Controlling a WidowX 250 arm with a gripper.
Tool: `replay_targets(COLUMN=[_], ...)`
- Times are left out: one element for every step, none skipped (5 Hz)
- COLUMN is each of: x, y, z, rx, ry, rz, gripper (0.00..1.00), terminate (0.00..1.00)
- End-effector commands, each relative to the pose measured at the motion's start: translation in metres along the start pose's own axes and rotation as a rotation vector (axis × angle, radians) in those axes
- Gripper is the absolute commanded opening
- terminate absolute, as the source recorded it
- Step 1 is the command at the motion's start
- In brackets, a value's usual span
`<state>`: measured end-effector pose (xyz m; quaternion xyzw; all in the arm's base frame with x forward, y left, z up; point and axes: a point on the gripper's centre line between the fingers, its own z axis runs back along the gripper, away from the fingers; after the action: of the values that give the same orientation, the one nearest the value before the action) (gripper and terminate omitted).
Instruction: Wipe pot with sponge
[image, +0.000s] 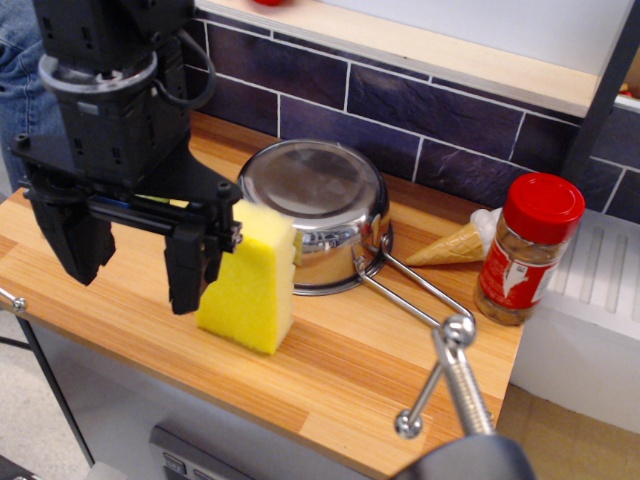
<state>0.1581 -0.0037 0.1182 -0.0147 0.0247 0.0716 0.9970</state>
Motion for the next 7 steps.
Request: replay_targets(x=[0.0, 0.01, 0.026, 0.038, 0.046, 0.053, 0.054], y=[0.0, -0.007, -0.009, -0.005, -0.005, -0.01, -0.019], z=[0.0, 0.017, 0.028, 0.032, 0.028, 0.021, 0.018], rx=[0.0, 0.021, 0.098, 0.081, 0.098, 0.017, 0.112], ry=[0.0, -0.05, -0.034, -0.009, -0.02, -0.03, -0.069], rz=[0.0, -0.25, -0.498, -0.749, -0.999, -1.251, -1.497], gripper=[1.0, 1.0, 1.0, 1.0, 1.0, 1.0, 1.0], terminate=[0.0, 0.0, 0.0, 0.0, 0.0, 0.0, 0.0])
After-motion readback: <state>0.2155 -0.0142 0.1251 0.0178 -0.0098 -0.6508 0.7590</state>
